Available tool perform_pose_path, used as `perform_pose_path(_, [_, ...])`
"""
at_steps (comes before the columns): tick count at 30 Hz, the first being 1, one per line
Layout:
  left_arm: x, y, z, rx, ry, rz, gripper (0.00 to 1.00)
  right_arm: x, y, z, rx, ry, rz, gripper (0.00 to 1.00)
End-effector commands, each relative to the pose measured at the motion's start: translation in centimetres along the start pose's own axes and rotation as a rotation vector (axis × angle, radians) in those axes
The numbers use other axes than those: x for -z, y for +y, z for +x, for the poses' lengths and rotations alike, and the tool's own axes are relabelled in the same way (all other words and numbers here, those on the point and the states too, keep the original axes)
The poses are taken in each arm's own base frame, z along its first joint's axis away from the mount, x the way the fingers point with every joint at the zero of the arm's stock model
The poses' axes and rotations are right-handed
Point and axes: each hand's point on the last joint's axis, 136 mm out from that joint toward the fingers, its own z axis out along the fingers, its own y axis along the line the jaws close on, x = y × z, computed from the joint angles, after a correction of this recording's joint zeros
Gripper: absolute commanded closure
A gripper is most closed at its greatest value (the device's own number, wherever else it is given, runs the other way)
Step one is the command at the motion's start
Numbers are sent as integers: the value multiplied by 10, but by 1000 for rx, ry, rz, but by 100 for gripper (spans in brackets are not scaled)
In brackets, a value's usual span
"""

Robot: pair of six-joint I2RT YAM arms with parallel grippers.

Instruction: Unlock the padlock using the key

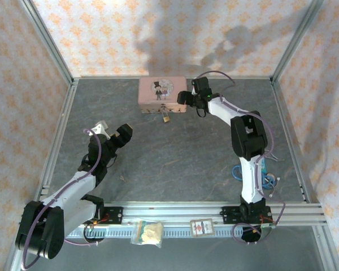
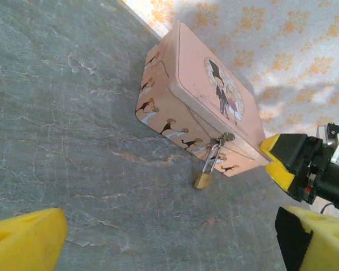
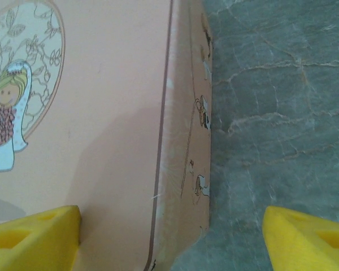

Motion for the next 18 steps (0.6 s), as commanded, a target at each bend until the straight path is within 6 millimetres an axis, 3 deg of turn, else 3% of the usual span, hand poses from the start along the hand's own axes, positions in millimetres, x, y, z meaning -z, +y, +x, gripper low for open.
perform_pose_path(1, [2,-6,-5,11,-21,15,5,-13,7,-15,-79,-49,-39,17])
perform_pose_path(7, [4,-5,-6,14,-26,11,5,-13,20,-31,-100,-93,-92,16])
perform_pose_path(11, [7,-5,-9,13,-43,5,5,-14,22,-44,-97,-133,-97,9])
perform_pose_path(15, [7,-4,-12,14,-58,0,4,-36,24,-48,-77,-118,-101,6])
perform_pose_path(18, [6,-3,-11,20,-48,-13,4,-57,25,-40,-62,-69,-114,8])
